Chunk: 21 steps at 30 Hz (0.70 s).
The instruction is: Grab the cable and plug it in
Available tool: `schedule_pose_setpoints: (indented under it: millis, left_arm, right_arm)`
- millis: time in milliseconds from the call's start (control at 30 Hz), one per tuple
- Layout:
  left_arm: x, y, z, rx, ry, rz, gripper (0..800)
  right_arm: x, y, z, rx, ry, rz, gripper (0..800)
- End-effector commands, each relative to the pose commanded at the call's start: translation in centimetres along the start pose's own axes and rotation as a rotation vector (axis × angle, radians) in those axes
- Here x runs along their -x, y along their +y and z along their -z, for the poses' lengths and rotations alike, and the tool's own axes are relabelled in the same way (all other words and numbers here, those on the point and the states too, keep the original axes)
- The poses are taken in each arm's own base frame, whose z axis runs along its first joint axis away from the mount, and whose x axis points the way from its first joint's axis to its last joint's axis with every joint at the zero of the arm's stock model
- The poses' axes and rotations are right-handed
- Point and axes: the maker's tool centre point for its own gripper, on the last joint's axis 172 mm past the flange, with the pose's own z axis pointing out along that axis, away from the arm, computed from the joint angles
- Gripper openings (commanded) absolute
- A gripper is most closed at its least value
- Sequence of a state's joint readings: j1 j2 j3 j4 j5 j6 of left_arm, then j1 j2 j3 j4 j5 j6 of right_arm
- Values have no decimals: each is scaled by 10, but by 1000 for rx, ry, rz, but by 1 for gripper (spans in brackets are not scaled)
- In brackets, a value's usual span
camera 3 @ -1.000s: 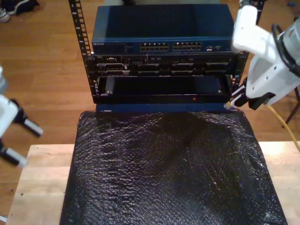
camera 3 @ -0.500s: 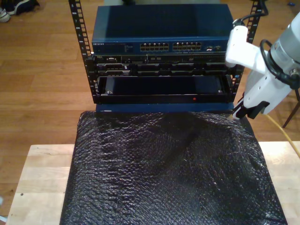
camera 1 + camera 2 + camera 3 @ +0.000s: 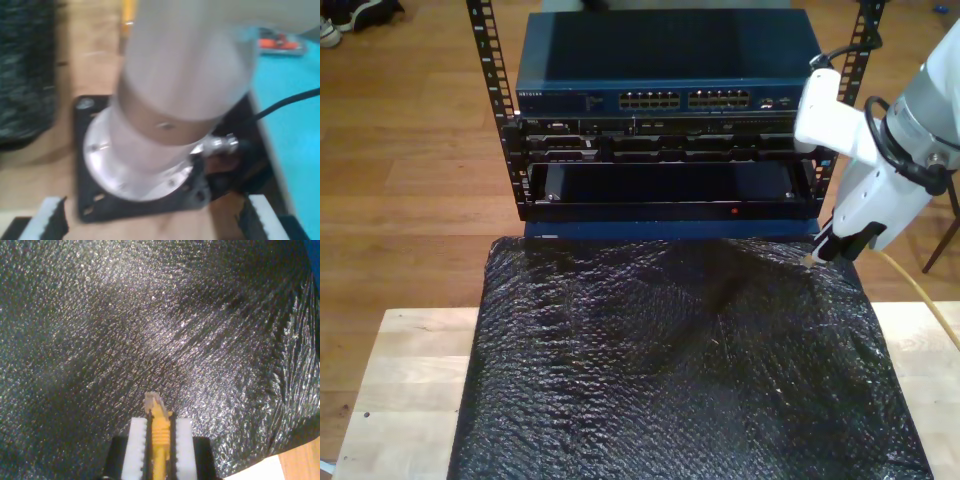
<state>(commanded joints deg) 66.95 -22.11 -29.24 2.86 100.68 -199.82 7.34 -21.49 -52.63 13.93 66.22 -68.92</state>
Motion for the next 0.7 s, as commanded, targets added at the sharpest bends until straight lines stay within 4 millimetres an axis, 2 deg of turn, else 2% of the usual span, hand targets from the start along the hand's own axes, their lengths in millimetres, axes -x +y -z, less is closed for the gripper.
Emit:
schedule_pose_setpoints:
  millis: [167, 267, 367, 567, 700]
  left_arm:
    - [20, 5, -21, -3, -48, 10, 800]
    - [25, 12, -28, 11, -74, -4, 800]
    - [30, 17, -45, 39, -82, -33, 800]
    - [40, 20, -44, 23, -119, -113, 800]
    - [60, 17, -48, -15, -187, -167, 800]
  right_arm:
    - [-1, 1, 1, 3, 0, 2, 0]
    - [0, 0, -1, -1, -2, 1, 0]
    - [2, 1, -5, -8, -7, -1, 0]
    - [1, 2, -5, -8, -8, 1, 0]
    - [0, 2, -6, -8, -6, 5, 0]
